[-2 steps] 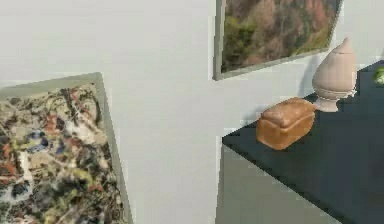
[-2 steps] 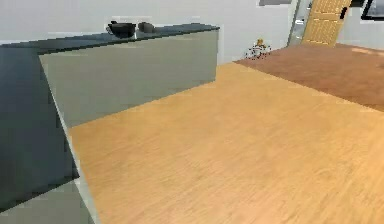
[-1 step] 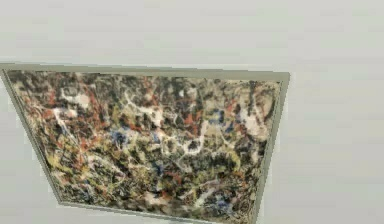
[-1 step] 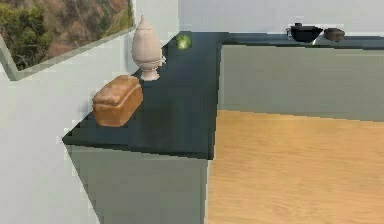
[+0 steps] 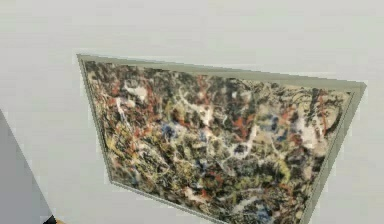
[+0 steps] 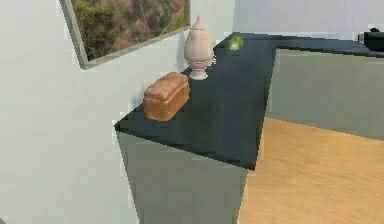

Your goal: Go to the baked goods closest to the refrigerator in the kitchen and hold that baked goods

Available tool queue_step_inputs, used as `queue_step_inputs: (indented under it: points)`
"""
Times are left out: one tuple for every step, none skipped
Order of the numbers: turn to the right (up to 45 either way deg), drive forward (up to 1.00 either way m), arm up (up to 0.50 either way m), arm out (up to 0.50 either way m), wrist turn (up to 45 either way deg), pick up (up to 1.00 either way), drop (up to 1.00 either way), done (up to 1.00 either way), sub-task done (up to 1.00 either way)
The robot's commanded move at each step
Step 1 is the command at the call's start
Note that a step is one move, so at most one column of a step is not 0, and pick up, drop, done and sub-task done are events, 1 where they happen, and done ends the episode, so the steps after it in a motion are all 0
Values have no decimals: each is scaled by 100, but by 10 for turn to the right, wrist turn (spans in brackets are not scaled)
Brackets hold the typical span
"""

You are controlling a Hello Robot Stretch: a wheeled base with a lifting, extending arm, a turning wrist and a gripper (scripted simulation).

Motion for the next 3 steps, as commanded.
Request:
queue_step_inputs:
  points:
    - [0, 0, 50, 0, 0, 0, 0, 0, 0]
    - [0, 0, 38, 0, 0, 0, 0, 0, 0]
    - [0, 0, 0, 44, 0, 0, 0, 0, 0]
